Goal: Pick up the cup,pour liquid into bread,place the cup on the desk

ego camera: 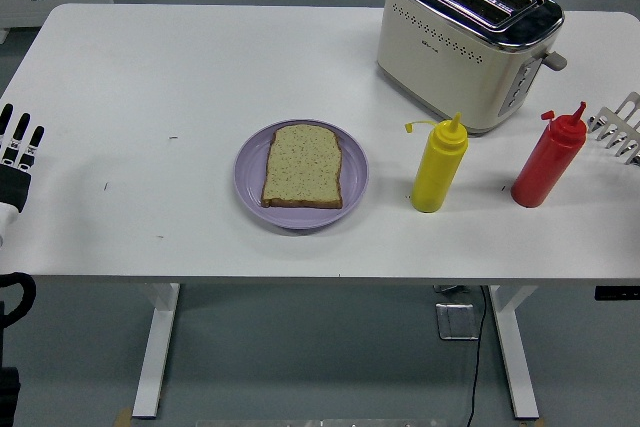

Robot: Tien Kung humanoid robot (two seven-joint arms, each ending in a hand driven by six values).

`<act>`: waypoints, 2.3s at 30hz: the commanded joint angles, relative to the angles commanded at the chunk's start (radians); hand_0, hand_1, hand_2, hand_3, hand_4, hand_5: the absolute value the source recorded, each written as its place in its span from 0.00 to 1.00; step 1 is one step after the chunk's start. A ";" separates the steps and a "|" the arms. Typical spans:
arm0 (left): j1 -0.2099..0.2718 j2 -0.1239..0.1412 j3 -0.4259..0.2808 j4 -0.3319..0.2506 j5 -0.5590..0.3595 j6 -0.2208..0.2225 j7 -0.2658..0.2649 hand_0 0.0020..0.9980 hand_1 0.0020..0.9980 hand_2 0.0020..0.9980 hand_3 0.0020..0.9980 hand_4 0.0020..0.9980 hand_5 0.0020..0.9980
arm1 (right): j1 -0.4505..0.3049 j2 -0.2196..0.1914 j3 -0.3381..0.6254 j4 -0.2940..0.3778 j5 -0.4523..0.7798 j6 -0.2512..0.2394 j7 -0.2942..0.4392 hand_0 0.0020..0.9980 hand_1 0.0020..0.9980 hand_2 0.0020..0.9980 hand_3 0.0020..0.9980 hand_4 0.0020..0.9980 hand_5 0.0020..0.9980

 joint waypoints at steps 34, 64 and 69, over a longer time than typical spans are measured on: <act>0.000 -0.001 -0.001 0.000 0.000 0.000 0.001 0.80 0.77 0.77 0.71 0.61 1.00 | 0.073 0.048 0.048 -0.101 -0.071 0.026 -0.122 0.76 0.70 0.72 0.77 0.58 0.67; 0.004 0.001 0.004 -0.002 0.000 -0.001 0.001 0.80 0.77 0.77 0.71 0.61 1.00 | 0.070 0.060 0.053 -0.153 -0.056 0.019 -0.112 0.75 0.69 0.72 0.76 0.57 0.67; 0.006 0.001 0.008 -0.002 0.001 -0.002 0.001 0.80 0.77 0.77 0.71 0.61 1.00 | 0.069 0.061 0.051 -0.166 -0.049 0.015 -0.104 0.75 0.69 0.72 0.76 0.57 0.67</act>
